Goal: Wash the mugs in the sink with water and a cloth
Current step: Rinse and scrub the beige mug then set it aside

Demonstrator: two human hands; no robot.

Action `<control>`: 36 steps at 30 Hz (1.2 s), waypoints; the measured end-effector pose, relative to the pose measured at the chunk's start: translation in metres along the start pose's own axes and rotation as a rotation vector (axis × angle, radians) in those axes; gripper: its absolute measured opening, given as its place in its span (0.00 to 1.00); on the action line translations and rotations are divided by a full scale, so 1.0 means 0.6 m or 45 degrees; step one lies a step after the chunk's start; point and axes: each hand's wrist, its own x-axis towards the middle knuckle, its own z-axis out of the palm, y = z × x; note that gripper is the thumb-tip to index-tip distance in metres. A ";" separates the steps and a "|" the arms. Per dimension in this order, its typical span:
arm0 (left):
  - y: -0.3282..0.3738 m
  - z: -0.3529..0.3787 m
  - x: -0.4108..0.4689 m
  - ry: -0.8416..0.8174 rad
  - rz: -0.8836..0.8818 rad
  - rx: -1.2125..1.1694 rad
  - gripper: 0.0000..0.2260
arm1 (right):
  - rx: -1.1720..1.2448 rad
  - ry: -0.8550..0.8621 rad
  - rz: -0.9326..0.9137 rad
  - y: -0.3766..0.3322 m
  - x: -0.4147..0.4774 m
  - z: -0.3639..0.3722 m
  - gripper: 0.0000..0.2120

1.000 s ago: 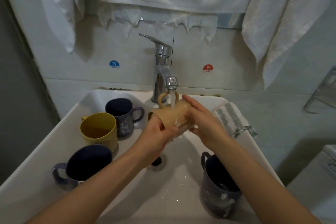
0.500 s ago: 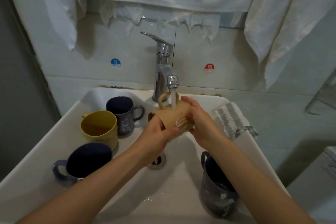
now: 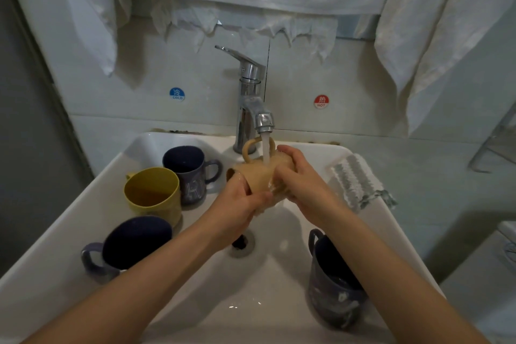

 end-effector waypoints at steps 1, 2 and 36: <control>-0.002 -0.002 0.001 -0.006 0.007 0.020 0.19 | -0.031 -0.001 -0.019 0.000 -0.002 -0.001 0.27; -0.003 -0.002 0.002 -0.009 0.018 0.036 0.20 | -0.071 -0.004 -0.039 0.000 -0.004 -0.001 0.29; 0.000 -0.004 0.003 -0.012 -0.061 -0.140 0.30 | -0.393 -0.063 -0.135 0.002 -0.018 -0.016 0.35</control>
